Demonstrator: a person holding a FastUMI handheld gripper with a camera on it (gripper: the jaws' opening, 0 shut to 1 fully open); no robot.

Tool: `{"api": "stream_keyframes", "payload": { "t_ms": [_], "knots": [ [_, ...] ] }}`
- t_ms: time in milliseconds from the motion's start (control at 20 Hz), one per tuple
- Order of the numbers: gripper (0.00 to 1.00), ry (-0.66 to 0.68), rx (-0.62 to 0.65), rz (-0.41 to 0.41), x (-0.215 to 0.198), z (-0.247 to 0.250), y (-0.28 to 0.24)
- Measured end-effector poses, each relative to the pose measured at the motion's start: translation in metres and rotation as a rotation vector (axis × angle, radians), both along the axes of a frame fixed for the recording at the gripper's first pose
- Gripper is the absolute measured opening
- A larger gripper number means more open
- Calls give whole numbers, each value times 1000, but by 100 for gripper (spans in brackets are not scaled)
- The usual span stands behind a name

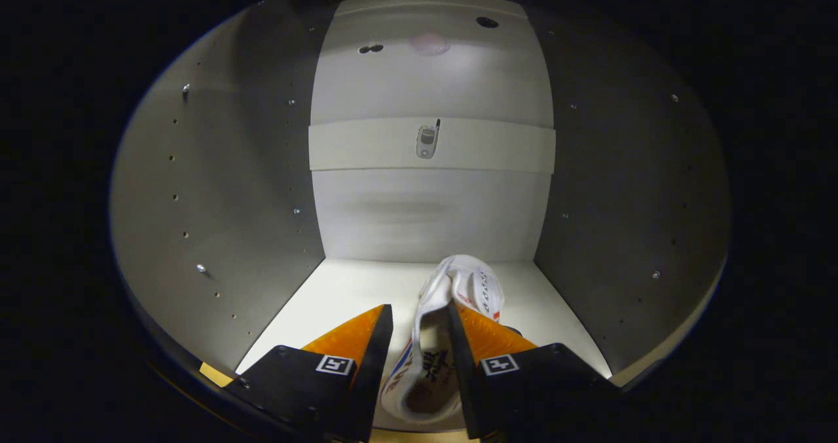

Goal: Open the shoe cabinet door, grab the shoes and put them into the shoe cabinet, then close the shoe cabinet door.

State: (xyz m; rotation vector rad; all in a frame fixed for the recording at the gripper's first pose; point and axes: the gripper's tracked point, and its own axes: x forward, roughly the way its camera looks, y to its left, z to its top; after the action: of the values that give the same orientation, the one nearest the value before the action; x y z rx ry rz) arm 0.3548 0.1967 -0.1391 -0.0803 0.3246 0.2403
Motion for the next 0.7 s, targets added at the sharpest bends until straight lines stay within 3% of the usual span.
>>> {"api": "stream_keyframes", "payload": {
  "t_ms": [250,350,550,700],
  "knots": [
    [68,-35,16,-27,-39,26,-14],
    [68,-54,21,-35,-60,39,-19],
    [72,-107,46,-40,-120,73,-24],
    [82,-155,76,-45,-178,103,-31]
  ]
}}
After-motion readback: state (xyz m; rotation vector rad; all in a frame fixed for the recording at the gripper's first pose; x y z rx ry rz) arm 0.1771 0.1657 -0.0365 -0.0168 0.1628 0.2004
